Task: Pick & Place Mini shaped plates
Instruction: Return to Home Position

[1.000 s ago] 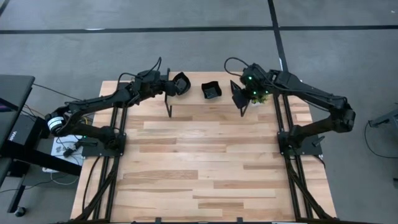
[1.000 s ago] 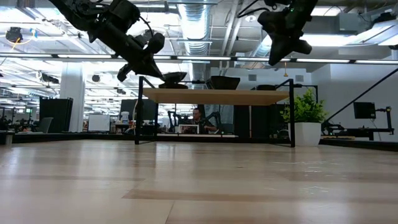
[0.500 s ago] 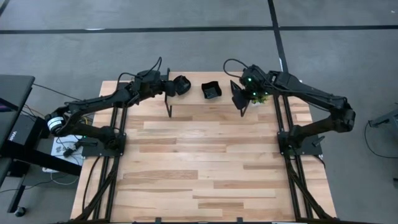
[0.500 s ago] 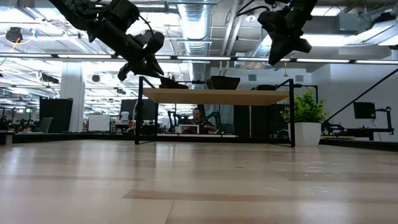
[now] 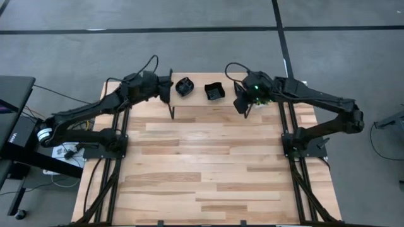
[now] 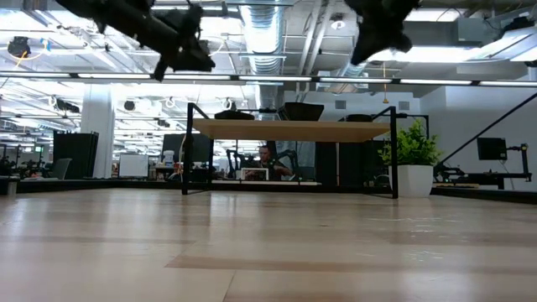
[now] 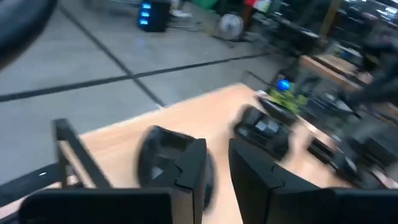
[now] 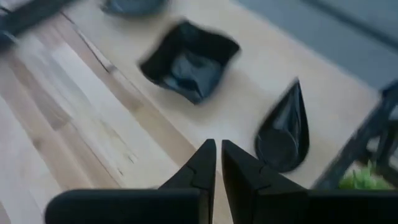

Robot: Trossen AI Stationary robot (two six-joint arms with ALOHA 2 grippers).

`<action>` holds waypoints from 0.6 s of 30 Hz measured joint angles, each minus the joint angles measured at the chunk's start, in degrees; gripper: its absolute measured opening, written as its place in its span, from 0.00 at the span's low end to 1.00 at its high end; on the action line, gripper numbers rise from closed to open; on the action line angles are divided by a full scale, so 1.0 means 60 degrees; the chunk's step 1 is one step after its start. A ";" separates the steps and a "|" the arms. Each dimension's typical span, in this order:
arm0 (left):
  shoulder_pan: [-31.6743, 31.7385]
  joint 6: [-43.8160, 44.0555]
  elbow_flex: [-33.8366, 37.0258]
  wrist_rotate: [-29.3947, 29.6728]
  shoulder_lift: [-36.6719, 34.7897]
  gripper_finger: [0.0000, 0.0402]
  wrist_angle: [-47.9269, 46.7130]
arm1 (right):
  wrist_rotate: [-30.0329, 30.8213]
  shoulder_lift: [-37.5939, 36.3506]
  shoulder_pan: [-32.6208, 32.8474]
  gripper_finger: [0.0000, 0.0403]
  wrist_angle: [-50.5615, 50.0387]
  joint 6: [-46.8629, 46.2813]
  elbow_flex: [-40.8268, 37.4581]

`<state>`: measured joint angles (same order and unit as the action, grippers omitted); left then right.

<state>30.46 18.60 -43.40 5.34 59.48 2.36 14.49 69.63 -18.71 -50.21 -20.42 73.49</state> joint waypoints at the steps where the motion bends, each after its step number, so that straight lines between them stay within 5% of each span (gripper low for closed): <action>1: -0.0159 -0.0117 0.0090 -0.0090 -0.0219 0.17 -0.0084 | 0.0295 -0.0134 0.0298 0.05 0.0140 0.0005 0.0000; 10: -0.2047 -0.0712 0.1933 -0.0215 -0.2759 0.17 -0.0071 | 0.3316 -0.1736 0.3803 0.05 0.1914 0.1167 -0.0321; 18: -0.3817 -0.0583 0.4066 -0.0185 -0.5806 0.18 0.0121 | 0.3803 -0.4326 0.5889 0.05 0.5914 0.1515 -0.4736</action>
<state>7.56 15.10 -19.00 4.23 24.64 3.08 37.31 43.67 16.63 -14.73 -11.32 45.08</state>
